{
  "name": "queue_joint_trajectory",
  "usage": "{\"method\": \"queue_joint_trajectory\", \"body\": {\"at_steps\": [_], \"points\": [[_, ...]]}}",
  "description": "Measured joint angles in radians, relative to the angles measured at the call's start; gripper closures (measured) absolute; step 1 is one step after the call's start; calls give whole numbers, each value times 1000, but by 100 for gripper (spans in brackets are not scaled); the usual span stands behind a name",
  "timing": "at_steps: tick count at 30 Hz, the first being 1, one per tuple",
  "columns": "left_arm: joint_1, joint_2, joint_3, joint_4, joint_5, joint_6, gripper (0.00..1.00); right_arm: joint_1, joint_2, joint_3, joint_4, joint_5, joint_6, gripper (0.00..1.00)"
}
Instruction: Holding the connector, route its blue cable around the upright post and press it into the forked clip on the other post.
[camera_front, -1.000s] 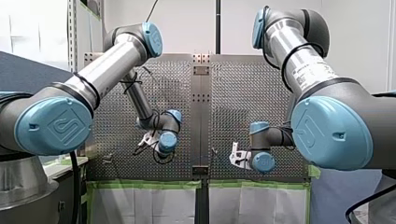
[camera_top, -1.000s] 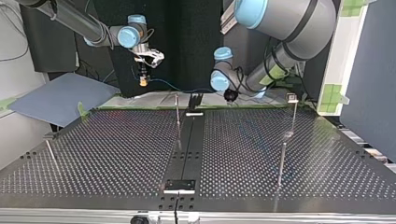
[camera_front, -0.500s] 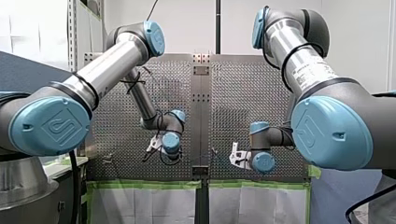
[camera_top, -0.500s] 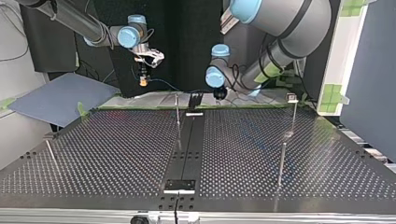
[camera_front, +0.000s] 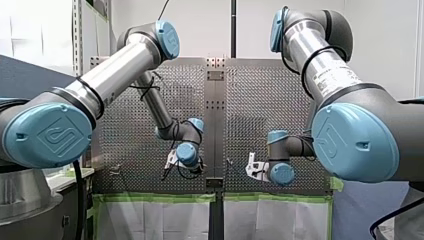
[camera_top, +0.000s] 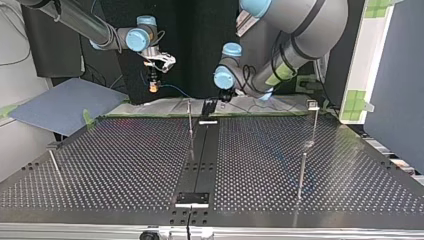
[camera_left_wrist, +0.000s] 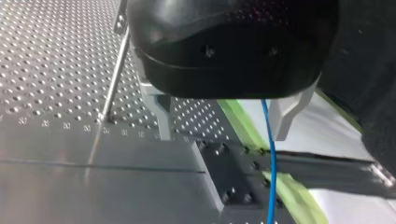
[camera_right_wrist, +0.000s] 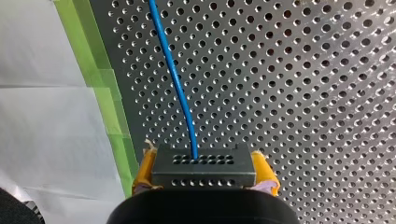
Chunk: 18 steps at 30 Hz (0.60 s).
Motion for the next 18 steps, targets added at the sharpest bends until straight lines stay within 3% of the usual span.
{"method": "queue_joint_trajectory", "body": {"at_steps": [9, 18], "points": [[-21, -58, 0, -18, -20, -84, 2, 0, 0, 0, -2, 0, 1, 100], [-38, -113, 36, -7, -36, -66, 2, 0, 0, -1, -1, 0, -1, 100]]}}
